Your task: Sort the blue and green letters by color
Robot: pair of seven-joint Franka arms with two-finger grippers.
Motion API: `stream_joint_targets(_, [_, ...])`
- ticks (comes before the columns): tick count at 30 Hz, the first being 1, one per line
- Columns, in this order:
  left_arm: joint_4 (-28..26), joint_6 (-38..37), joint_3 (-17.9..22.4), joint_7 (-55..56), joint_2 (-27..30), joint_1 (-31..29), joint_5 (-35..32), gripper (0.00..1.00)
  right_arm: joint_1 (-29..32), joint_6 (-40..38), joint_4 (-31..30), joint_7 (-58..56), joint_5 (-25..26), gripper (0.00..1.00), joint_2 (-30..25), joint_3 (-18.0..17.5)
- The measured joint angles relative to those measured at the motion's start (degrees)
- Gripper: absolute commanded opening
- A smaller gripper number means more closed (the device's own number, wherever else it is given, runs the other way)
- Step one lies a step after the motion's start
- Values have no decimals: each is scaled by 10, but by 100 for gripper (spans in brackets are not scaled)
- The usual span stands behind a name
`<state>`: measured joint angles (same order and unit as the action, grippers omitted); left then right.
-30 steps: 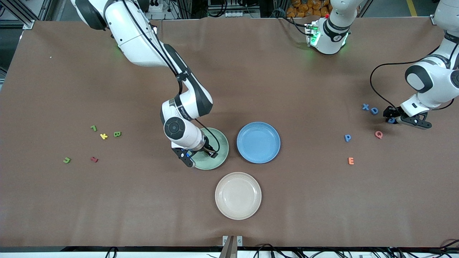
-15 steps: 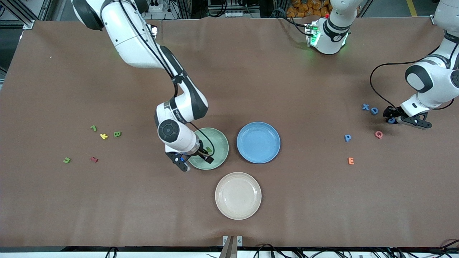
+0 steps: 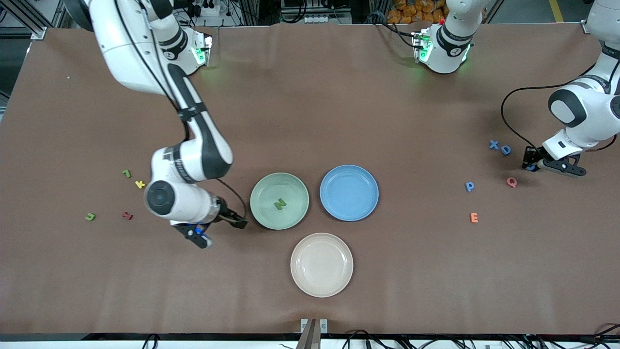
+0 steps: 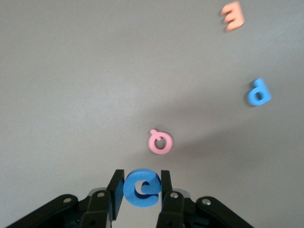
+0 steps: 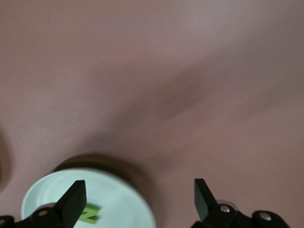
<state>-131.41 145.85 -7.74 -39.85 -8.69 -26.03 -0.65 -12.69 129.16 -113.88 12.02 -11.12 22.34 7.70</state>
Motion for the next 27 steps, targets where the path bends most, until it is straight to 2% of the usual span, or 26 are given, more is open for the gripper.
stream_joint_targets(5, [0, -29, 0, 43, 31, 28, 0, 17, 20, 36, -67, -64, 4, 100, -27, 2])
stream_joint_targets(11, [-2, -42, -1, 97, 41, 64, 1, 17, 32, 104, -118, -121, 12, 100, -36, 5])
stream_joint_targets(27, [-4, -89, -4, 329, 60, 202, 2, 15, 59, 147, -148, -250, 47, 100, -35, 9])
